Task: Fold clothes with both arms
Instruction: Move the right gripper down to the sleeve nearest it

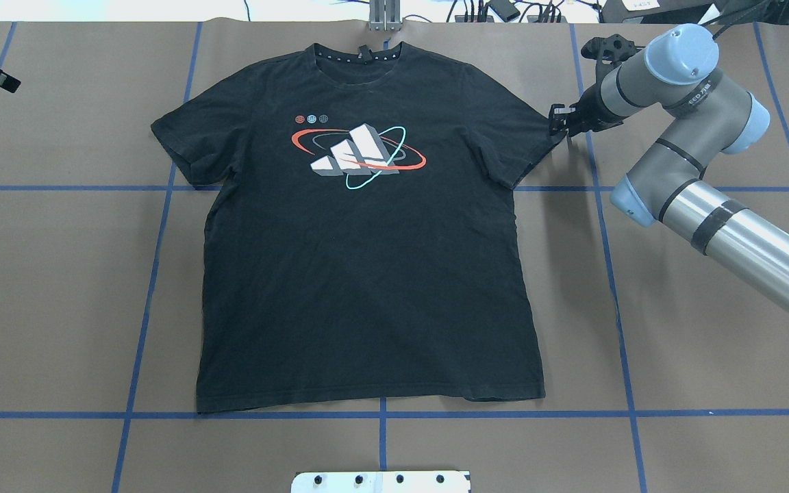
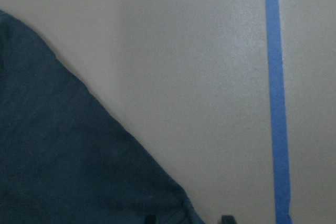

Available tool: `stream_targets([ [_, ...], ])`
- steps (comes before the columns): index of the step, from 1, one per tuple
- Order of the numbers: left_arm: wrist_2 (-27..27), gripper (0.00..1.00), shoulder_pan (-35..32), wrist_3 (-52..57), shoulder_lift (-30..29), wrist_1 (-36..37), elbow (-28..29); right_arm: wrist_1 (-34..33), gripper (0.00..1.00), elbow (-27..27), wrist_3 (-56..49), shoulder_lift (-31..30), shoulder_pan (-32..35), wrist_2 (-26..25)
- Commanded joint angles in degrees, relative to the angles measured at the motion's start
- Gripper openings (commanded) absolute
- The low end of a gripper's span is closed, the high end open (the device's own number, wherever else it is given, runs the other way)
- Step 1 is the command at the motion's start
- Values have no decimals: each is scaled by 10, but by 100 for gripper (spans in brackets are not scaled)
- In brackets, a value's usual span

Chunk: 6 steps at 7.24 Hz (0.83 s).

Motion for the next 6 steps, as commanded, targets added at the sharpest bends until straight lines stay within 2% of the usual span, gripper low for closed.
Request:
stream_targets([
  [1,0,100,0,0,0,0,0,0,34,-1,-1,0,0,-1],
  [2,0,100,0,0,0,0,0,0,26,0,-1,0,0,0],
  [3,-1,100,0,0,0,0,0,0,8,0,-1,0,0,-1],
  [4,-1,100,0,0,1,0,0,0,0,1,0,0,0,-1],
  [6,-1,100,0,0,1,0,0,-3,0,4,8,9,6,1],
])
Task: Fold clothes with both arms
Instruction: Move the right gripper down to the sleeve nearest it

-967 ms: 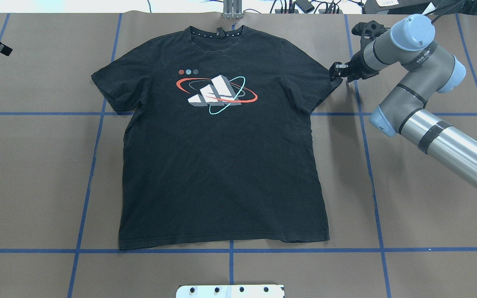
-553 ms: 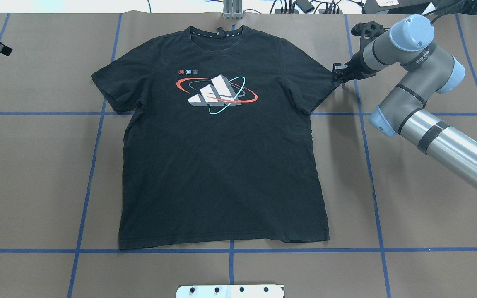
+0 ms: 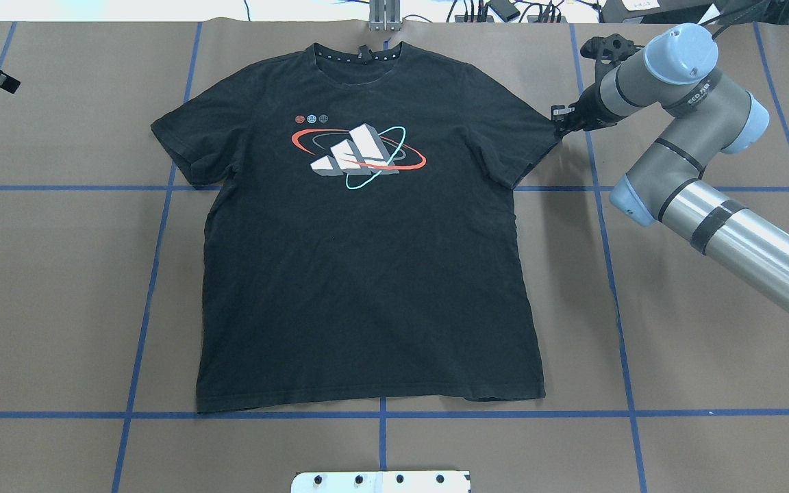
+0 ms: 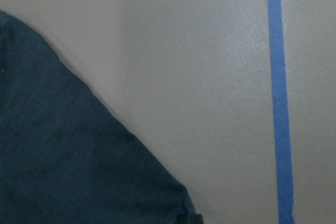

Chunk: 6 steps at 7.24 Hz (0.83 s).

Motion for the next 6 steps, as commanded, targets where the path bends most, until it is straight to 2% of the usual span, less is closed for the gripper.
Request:
stream_targets([
  [1,0,100,0,0,0,0,0,-3,0,2,10,16,7,2],
  [2,0,100,0,0,0,0,0,-24,0,3,16,33,7,2],
  [4,0,100,0,0,0,0,-1,-141,0,4,19,105,2,1],
  [5,0,100,0,0,0,-1,-1,-175,0,4,33,129,-6,-3],
  [6,0,100,0,0,0,0,-1,-192,0,2,58,153,-17,-32],
])
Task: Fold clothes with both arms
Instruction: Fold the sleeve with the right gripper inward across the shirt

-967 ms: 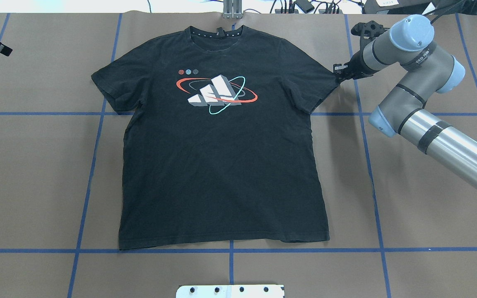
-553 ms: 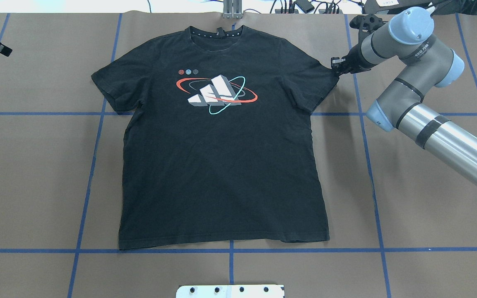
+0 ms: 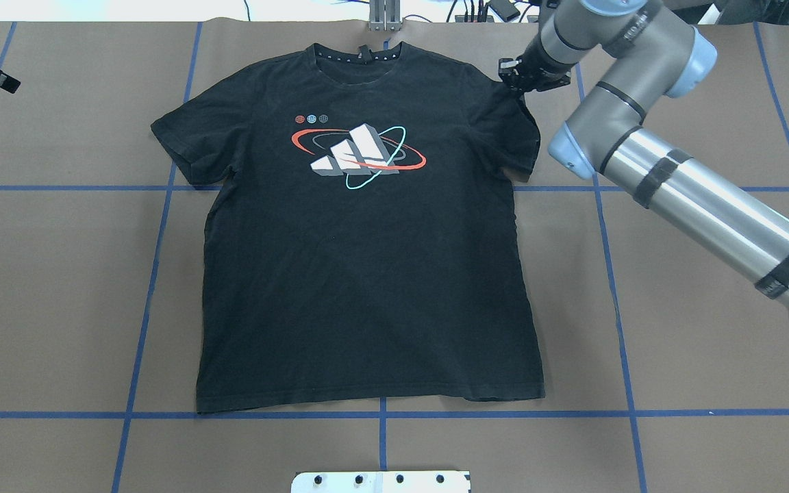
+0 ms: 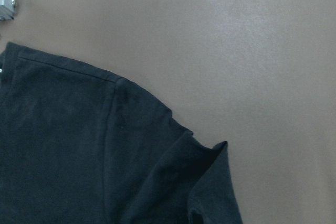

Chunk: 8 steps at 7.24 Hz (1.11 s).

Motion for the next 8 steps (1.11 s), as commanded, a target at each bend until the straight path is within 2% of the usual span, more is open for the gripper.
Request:
stream_targets([
  [1,0,100,0,0,0,0,0,-46,0,-6,46,53,-25,-41],
  [5,0,100,0,0,0,0,1,-49,0,-28,104,95,-73,-103],
  [7,0,100,0,0,0,0,1,-48,0,-78,114,137,-84,-117],
  [8,0,100,0,0,0,0,1,-48,0,-82,114,142,-87,-118],
])
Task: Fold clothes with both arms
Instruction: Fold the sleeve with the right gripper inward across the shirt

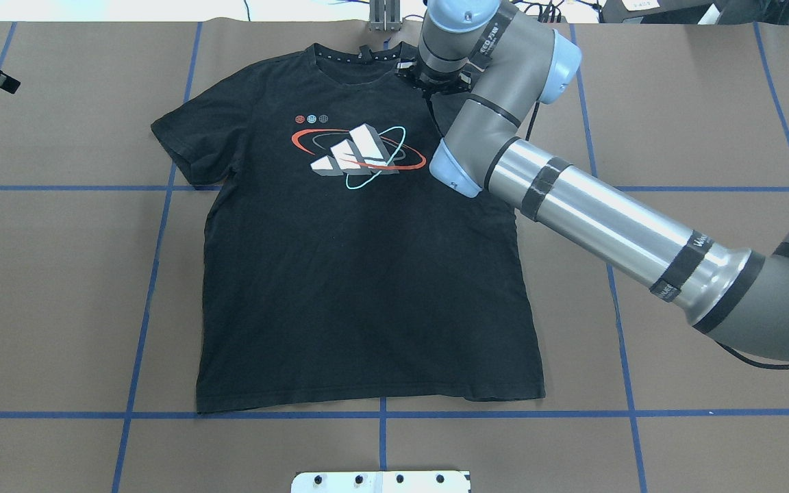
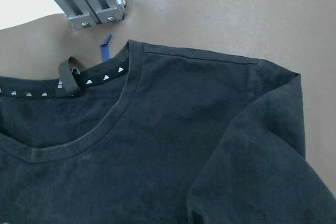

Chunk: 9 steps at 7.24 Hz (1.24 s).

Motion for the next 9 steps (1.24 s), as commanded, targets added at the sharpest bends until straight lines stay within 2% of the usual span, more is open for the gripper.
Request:
stream_targets([
  [1,0,100,0,0,0,0,0,0,0,-18,3,16,-7,-4],
  [3,0,100,0,0,0,0,0,2,0,-18,4,14,-20,-23],
  [4,0,100,0,0,0,0,0,3,54,-18,4,14,-24,-24],
  [5,0,100,0,0,0,-1,0,3,100,-18,10,16,-31,-47],
  [7,1,100,0,-1,-1,-9,-3,-1,100,-17,11,22,-28,-46],
  [8,1,100,1,-6,-2,-31,-1,-9,100,-13,-1,26,-21,-32],
  [9,2,100,17,-42,-2,-62,0,-46,100,-1,-35,26,-8,-6],
])
